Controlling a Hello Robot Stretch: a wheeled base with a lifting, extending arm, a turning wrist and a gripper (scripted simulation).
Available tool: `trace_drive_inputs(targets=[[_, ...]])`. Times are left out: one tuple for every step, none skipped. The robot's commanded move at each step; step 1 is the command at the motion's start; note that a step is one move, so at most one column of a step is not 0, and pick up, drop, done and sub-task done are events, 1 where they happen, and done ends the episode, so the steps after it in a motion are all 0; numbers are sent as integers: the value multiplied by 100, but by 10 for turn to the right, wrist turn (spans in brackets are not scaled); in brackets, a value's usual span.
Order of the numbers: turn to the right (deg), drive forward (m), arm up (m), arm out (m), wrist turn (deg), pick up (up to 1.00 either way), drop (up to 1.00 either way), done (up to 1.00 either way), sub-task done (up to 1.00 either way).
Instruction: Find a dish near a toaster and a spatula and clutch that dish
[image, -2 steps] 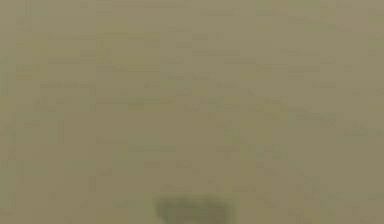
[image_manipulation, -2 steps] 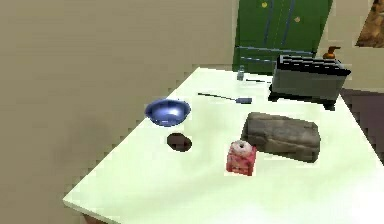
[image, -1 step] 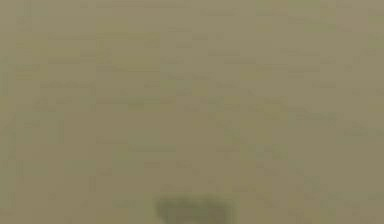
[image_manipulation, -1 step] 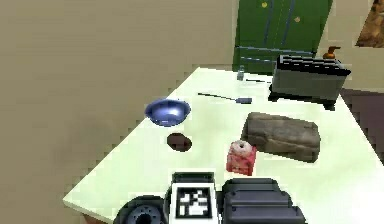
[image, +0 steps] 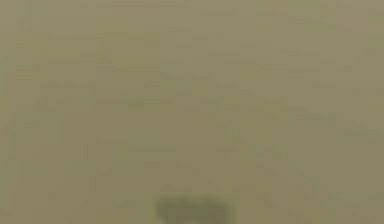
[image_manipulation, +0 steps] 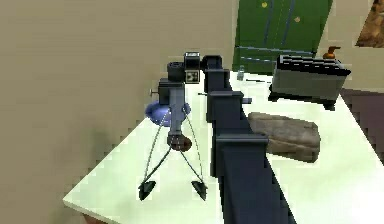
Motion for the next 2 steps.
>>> trace_drive_inputs(targets=[[0, 0, 0, 0, 450, 0, 0, 0, 0], [0, 0, 0, 0, 450, 0, 0, 0, 0]])
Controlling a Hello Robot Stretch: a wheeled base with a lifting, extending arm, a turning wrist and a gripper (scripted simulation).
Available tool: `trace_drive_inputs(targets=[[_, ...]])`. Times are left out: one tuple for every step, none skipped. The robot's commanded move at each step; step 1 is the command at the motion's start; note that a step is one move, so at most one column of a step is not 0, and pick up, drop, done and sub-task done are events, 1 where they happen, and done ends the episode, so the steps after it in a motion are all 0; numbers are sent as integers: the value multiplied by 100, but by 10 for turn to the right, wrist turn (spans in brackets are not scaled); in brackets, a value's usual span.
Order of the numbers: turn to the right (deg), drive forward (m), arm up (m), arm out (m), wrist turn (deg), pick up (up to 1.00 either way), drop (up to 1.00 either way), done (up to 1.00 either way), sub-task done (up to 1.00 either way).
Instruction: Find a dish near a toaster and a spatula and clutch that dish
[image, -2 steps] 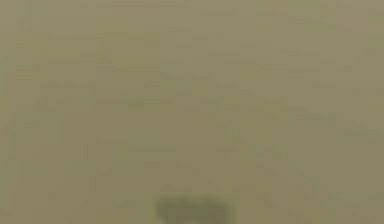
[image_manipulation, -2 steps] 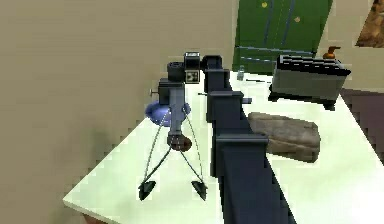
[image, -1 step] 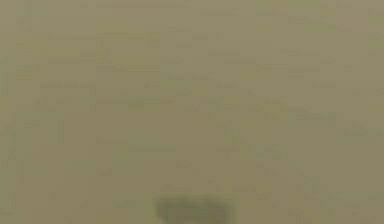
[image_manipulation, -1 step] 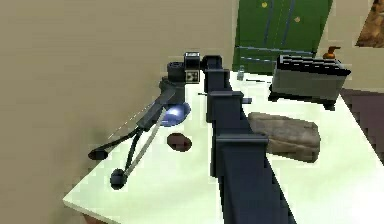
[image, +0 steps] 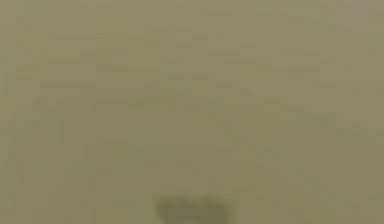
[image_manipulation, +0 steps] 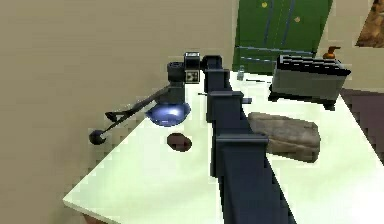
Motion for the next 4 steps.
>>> trace_drive_inputs(targets=[[0, 0, 0, 0, 450, 0, 0, 0, 0], [0, 0, 0, 0, 270, 0, 0, 0, 0], [0, 0, -10, 0, 0, 0, 0, 0, 0], [0, 0, 0, 0, 0, 100, 0, 0, 0]])
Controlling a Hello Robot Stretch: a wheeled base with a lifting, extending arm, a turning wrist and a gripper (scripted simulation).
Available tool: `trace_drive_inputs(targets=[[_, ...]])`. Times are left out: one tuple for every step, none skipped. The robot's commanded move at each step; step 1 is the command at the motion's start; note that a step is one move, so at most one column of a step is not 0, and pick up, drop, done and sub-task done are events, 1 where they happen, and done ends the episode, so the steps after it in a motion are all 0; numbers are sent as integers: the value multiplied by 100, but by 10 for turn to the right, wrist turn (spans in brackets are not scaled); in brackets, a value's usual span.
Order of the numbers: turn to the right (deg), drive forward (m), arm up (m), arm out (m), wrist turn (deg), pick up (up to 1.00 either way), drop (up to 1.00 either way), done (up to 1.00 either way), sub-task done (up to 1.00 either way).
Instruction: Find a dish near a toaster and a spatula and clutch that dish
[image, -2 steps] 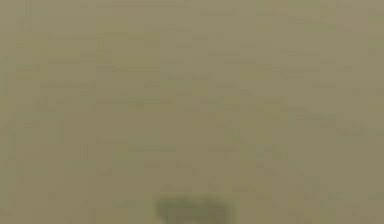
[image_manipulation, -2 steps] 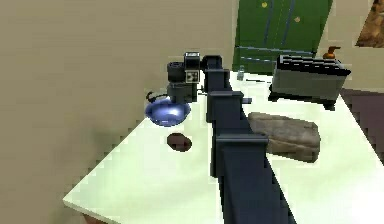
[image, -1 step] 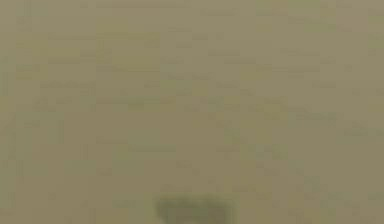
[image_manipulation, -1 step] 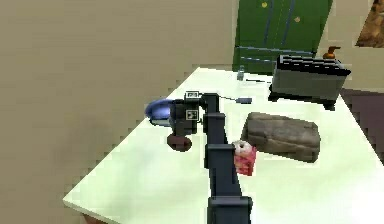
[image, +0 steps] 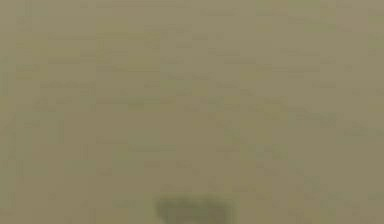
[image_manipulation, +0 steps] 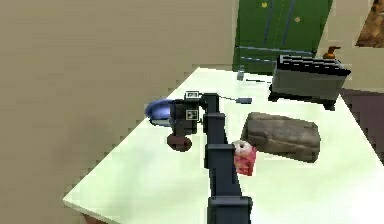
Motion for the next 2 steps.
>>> trace_drive_inputs(targets=[[0, 0, 10, 0, 0, 0, 0, 0, 0], [0, 0, 0, 0, 0, 0, 0, 100, 0]])
